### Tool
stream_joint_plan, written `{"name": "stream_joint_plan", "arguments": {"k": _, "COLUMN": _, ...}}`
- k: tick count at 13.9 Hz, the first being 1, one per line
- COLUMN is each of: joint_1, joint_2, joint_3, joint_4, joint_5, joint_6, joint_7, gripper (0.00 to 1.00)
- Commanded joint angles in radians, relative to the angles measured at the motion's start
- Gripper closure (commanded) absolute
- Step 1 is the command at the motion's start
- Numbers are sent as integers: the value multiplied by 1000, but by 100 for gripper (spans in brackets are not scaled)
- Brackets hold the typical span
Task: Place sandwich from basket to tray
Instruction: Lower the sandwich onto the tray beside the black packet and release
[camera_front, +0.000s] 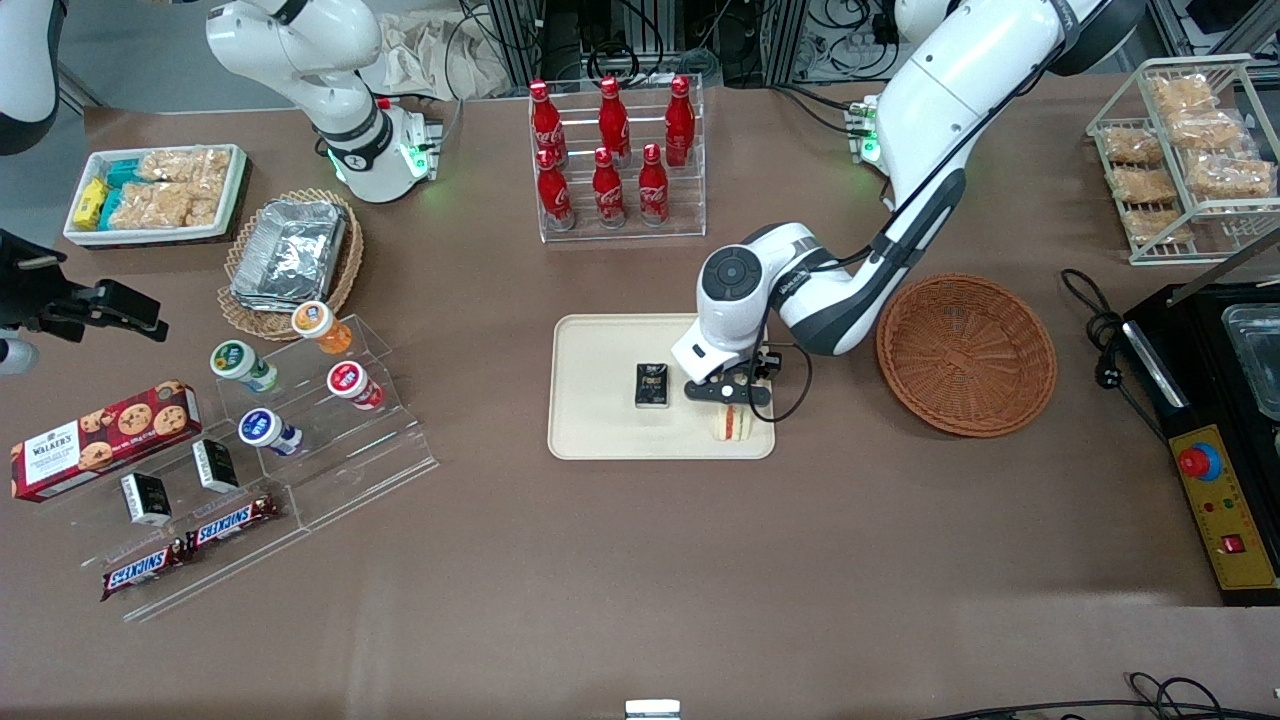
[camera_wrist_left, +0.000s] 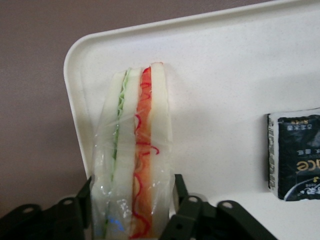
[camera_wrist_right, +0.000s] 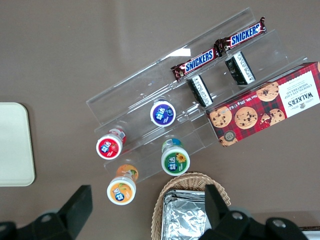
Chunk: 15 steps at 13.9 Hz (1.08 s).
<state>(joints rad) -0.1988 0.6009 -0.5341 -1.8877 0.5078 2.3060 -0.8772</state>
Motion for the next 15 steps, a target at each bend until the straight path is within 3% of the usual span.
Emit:
{"name": "stream_joint_plan", "arguments": {"k": 1, "joint_1": -5, "joint_2": 13, "joint_3": 2, "joint_4": 15, "joint_5": 24, "joint_6": 10, "joint_7": -37, "gripper": 0}}
{"name": "stream_joint_plan", "arguments": {"k": 8, "joint_1": 5, "joint_2": -41, "joint_3": -1, "joint_4": 39, "joint_5": 3, "joint_6": -22, "joint_7": -34, "gripper": 0}}
{"name": "stream_joint_plan", "arguments": {"k": 11, "joint_1": 7, "joint_2": -127, "joint_3": 0, "joint_4": 90, "joint_5": -124, "joint_6": -98, "joint_7": -23, "gripper": 0}}
{"name": "stream_joint_plan", "arguments": {"k": 15, "joint_1": 7, "joint_2": -229, "joint_3": 16, "joint_4": 232, "joint_5": -236, "joint_6": -330, "joint_7": -31, "gripper": 0}}
